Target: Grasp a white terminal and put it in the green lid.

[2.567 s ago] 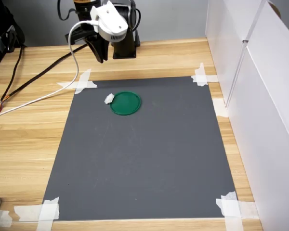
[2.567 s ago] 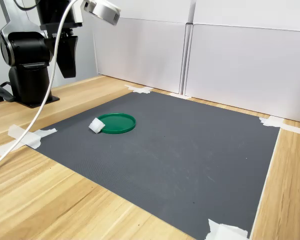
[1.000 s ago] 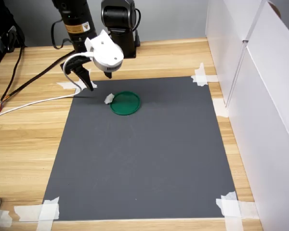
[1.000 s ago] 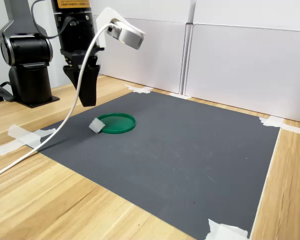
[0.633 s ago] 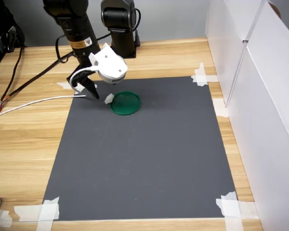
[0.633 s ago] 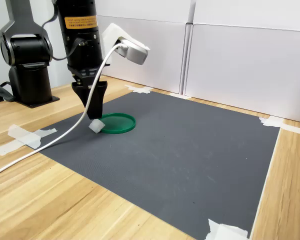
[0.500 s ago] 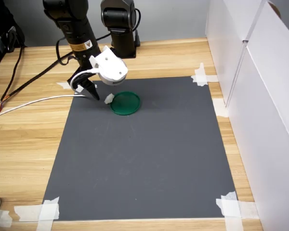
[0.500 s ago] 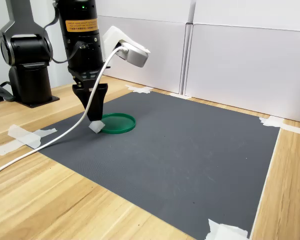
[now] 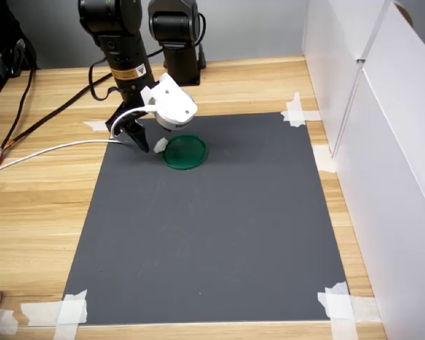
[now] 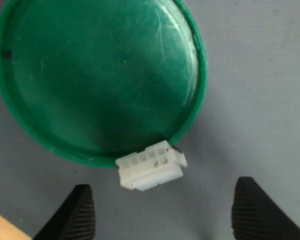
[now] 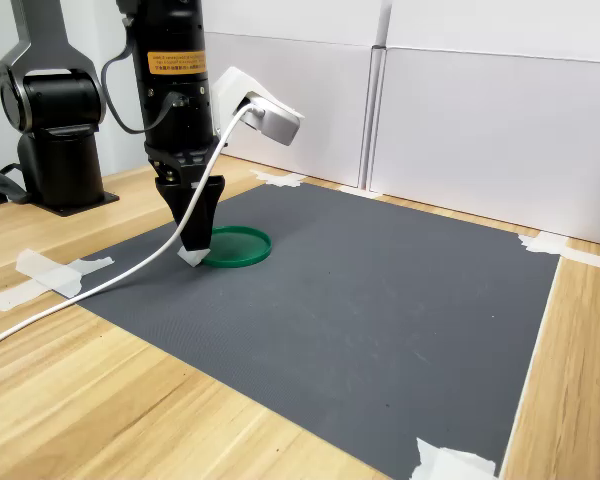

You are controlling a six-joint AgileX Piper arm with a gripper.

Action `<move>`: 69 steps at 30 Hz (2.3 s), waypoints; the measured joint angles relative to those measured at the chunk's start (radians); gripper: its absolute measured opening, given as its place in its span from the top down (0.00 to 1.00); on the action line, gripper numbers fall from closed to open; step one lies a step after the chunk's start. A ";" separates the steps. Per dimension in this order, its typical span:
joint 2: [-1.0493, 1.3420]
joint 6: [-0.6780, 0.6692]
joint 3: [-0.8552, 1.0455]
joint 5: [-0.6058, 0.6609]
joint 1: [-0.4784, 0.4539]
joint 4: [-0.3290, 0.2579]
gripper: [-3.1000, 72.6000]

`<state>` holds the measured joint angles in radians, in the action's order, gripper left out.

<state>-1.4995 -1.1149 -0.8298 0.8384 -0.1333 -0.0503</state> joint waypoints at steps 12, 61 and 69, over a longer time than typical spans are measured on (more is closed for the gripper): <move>-0.067 0.002 0.000 -0.018 0.000 0.009 0.07; 0.174 0.110 0.003 0.092 0.163 0.045 0.54; 0.083 0.112 0.003 0.032 0.165 0.050 0.54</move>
<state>-1.4168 -1.0031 -0.8268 0.8705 0.0315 0.0000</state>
